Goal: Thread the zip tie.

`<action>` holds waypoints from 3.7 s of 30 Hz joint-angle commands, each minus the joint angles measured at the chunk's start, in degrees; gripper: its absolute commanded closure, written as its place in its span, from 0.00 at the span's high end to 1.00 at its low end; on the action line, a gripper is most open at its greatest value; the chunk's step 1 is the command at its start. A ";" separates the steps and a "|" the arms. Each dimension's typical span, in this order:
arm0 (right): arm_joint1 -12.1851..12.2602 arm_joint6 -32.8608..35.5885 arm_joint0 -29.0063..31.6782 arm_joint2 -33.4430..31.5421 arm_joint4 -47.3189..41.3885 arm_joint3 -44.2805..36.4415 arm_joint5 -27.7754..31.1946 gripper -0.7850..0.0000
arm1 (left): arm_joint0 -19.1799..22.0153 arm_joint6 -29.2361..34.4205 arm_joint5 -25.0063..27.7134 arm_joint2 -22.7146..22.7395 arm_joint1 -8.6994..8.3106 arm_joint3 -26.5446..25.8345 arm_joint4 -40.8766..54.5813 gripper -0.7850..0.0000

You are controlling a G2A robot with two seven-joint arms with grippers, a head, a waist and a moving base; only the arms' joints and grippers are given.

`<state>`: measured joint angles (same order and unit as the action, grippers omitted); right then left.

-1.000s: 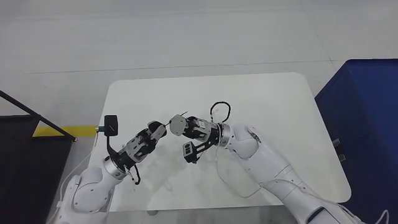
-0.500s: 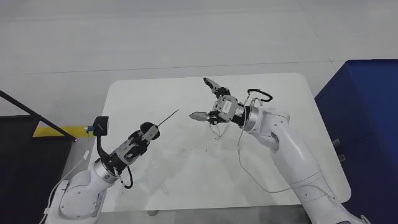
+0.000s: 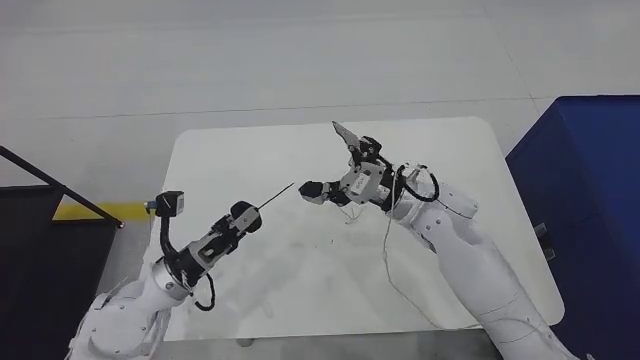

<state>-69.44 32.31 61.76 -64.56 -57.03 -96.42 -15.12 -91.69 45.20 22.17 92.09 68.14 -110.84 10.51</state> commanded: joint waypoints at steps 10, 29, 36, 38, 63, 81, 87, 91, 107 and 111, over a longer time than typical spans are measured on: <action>1.61 -1.81 2.83 -2.85 48.46 -2.02 14.08 1.00 | 1.23 14.15 -14.65 3.99 -1.26 0.51 16.62 0.00; 2.12 19.49 3.16 2.02 43.38 -6.35 11.16 0.49 | -0.30 13.95 -16.46 0.43 -2.07 -1.56 10.26 0.00; 1.87 17.97 3.09 4.30 44.76 -5.37 11.19 0.44 | -0.78 13.74 -16.41 -0.60 -2.42 -1.79 8.72 0.00; 1.76 18.27 2.93 5.11 44.51 -5.19 11.28 0.44 | -0.66 13.28 -16.58 -1.01 -2.50 -1.80 8.32 0.00; 1.61 17.79 2.72 7.40 45.96 -5.87 12.37 0.00 | -0.19 11.36 -17.09 -2.96 -3.56 -1.73 7.74 0.00; 1.85 15.72 3.43 4.61 42.50 -5.42 13.08 0.00 | -1.06 9.38 -15.72 -1.00 -4.16 -2.16 13.37 1.00; 2.52 14.87 5.68 -0.20 39.45 -5.45 13.49 0.00 | -1.09 9.21 -15.96 -0.14 -4.25 -1.21 17.16 1.00; 2.52 14.87 5.68 -0.20 39.45 -5.45 13.49 0.00 | -1.09 9.21 -15.96 -0.14 -4.25 -1.21 17.16 1.00; 2.52 14.87 5.68 -0.20 39.45 -5.45 13.49 0.00 | -1.09 9.21 -15.96 -0.14 -4.25 -1.21 17.16 1.00; 2.52 14.87 5.68 -0.20 39.45 -5.45 13.49 0.00 | -1.09 9.21 -15.96 -0.14 -4.25 -1.21 17.16 1.00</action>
<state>-66.92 47.18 67.44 -64.76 -17.58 -101.87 -1.62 -92.78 54.41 6.21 91.95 63.88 -112.05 27.67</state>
